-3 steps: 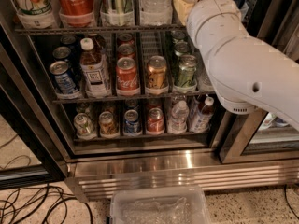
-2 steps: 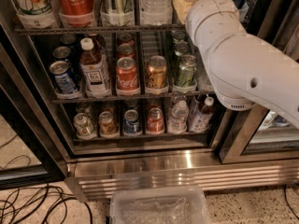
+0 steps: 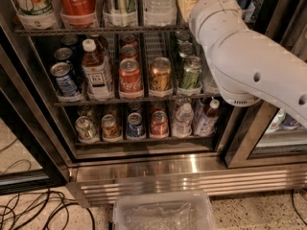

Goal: Pick orange can from top shelf of fridge

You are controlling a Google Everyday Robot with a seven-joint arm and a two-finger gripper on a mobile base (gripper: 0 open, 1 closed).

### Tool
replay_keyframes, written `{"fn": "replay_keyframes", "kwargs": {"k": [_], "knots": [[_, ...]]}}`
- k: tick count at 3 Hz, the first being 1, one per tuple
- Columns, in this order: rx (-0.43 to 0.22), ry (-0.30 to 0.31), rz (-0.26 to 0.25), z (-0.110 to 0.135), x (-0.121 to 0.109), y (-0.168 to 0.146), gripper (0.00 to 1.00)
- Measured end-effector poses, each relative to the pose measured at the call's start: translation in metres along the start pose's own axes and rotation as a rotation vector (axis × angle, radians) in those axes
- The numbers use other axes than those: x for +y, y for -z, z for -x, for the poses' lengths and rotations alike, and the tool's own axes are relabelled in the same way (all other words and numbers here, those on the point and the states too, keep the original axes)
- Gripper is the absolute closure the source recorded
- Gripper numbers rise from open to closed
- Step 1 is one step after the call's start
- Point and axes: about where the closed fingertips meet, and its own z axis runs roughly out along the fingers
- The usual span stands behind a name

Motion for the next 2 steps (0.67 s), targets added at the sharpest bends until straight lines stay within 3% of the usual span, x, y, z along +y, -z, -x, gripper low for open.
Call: {"fn": "replay_keyframes", "kwargs": {"k": [2], "knots": [[-0.025, 0.001, 0.027, 0.0064, 0.0044, -0.0181, 0.38]]}}
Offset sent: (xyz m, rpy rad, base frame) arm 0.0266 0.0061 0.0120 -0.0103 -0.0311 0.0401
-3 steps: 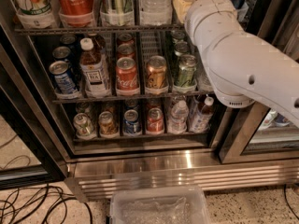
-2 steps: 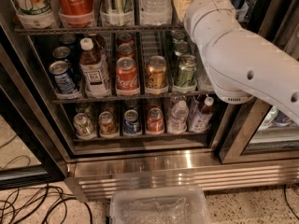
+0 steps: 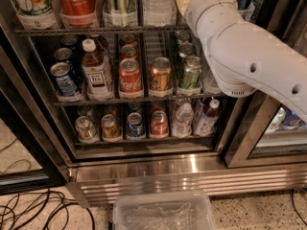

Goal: Pick orange can from top shelf of fridge

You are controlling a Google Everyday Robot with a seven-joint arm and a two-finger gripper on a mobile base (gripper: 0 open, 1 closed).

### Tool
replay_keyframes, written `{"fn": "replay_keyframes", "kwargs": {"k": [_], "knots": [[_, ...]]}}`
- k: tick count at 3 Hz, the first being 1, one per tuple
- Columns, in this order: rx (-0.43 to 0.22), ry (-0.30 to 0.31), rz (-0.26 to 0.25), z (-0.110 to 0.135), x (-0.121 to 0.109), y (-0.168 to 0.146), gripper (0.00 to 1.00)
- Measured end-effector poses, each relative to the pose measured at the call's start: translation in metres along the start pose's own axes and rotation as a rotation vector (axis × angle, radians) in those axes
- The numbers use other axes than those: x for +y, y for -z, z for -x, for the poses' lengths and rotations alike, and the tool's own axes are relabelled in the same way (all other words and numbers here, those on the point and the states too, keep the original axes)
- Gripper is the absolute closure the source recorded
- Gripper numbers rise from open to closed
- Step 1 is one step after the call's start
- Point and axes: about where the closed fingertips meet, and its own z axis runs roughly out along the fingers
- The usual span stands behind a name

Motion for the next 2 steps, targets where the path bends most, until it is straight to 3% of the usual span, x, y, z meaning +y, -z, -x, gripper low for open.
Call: {"fn": "replay_keyframes", "kwargs": {"k": [2], "knots": [[-0.001, 0.006, 0.007, 0.0012, 0.0005, -0.0023, 0.80]]}}
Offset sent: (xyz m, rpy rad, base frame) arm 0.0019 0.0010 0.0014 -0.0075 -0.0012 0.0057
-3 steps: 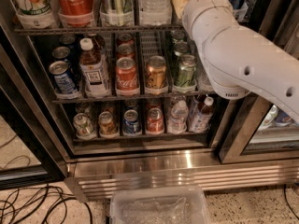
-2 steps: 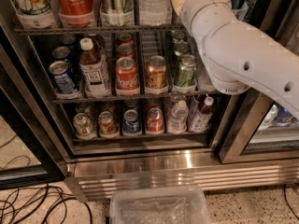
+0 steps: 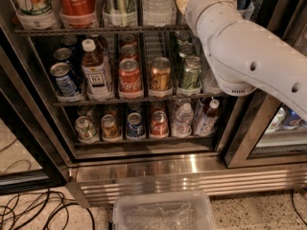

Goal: Pick orange can from top shelf of fridge

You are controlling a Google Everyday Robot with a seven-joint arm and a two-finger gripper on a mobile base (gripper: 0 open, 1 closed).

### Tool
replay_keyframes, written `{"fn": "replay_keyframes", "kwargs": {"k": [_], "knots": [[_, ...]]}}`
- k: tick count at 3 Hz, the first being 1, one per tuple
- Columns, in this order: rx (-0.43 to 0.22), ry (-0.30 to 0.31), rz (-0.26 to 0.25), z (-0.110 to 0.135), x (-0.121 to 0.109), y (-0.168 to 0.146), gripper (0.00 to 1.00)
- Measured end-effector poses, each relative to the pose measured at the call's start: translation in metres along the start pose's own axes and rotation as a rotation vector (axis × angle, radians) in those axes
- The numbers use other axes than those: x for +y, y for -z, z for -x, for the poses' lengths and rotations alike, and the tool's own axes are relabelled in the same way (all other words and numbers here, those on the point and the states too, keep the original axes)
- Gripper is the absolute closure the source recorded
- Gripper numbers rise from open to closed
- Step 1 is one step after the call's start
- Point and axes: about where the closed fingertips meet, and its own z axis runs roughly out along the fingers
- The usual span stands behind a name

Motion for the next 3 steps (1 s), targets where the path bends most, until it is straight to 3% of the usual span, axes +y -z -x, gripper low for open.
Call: {"fn": "replay_keyframes", "kwargs": {"k": [1, 2, 3], "knots": [[-0.002, 0.000, 0.001, 0.001, 0.000, 0.000, 1.00], [-0.037, -0.012, 0.033, 0.014, -0.003, 0.005, 1.00], [-0.070, -0.058, 0.102, 0.029, -0.003, 0.013, 1.00]]}}
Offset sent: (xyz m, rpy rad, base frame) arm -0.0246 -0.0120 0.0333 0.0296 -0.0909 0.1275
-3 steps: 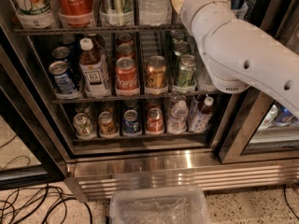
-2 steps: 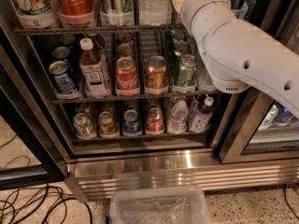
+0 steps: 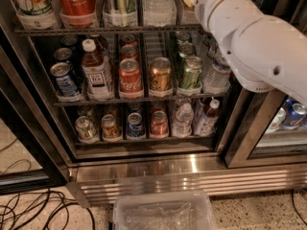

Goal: Pick orange can from top shelf of fridge

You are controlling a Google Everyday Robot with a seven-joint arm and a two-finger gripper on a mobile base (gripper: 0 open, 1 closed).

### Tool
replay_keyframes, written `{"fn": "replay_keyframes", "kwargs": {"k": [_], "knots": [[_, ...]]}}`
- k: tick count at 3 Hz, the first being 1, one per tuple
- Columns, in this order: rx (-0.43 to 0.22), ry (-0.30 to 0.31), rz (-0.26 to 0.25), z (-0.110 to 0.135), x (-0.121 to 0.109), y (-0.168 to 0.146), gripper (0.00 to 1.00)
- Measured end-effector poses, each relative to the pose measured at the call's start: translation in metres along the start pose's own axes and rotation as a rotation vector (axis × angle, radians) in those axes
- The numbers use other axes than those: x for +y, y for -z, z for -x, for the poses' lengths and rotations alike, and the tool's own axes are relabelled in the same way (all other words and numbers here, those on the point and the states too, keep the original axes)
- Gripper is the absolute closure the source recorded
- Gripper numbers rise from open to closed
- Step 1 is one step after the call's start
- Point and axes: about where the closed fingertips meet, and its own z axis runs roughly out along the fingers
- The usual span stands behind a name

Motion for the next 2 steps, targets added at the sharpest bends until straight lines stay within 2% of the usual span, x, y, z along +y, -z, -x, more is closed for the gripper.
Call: {"fn": "replay_keyframes", "kwargs": {"k": [1, 2], "knots": [[0.011, -0.034, 0.093, 0.004, 0.011, 0.007, 1.00], [0.031, -0.092, 0.200, 0.005, 0.032, 0.013, 1.00]]}}
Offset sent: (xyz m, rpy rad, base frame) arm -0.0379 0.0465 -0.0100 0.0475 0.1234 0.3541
